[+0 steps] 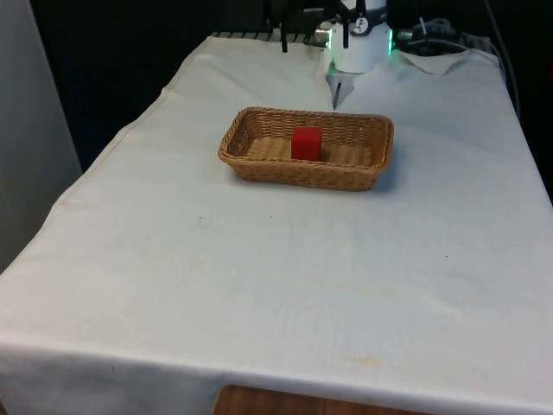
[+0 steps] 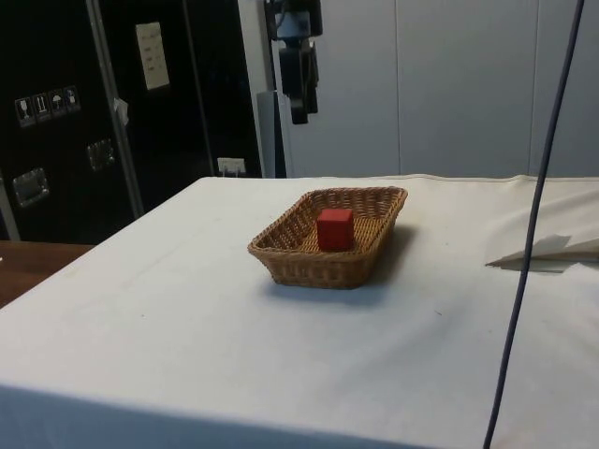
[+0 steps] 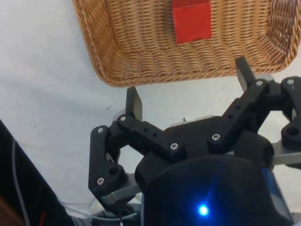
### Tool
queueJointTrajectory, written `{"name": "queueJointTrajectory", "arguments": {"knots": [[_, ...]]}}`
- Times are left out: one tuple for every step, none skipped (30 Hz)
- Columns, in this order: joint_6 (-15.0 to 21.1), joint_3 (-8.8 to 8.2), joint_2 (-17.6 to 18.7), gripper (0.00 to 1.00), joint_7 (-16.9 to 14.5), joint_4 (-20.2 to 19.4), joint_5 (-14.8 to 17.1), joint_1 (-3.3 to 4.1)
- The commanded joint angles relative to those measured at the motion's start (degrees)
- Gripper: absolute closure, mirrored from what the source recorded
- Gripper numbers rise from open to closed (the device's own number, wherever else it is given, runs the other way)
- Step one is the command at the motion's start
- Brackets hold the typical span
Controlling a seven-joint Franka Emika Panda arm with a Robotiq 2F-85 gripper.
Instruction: Pick up the cube and place it into the basket.
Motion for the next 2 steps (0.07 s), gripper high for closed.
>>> {"name": "queueJointTrajectory", "arguments": {"knots": [[-0.9,0.06,-0.3,0.0,0.1,0.3,-0.3,0.06],[-0.2,0.0,-0.1,0.0,-0.1,0.1,0.0,0.0]]}}
